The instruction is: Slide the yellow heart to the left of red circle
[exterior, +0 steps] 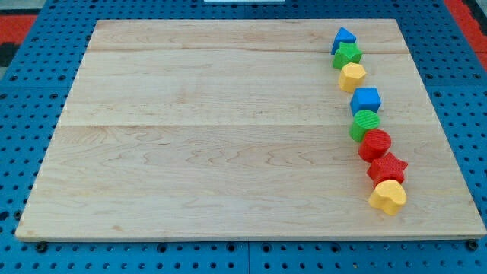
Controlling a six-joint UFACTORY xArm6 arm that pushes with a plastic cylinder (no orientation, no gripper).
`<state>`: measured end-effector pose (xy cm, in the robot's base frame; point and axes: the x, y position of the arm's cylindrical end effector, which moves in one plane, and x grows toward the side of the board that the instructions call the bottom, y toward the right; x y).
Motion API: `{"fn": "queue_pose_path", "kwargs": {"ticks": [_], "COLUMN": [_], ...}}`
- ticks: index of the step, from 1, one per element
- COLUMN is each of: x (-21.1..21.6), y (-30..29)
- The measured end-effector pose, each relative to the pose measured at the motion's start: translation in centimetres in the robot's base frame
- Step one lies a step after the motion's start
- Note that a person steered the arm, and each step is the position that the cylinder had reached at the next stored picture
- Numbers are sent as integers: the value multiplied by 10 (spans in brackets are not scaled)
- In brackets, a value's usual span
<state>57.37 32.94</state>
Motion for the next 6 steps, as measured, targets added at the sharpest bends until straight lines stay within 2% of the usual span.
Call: {"fn": "queue_pose_path", "kwargs": {"ticks": [1, 2, 3, 4, 5, 6], "x": [19, 12, -15, -10, 15, -41], "y": [-65, -132, -200, -242, -255, -258]}}
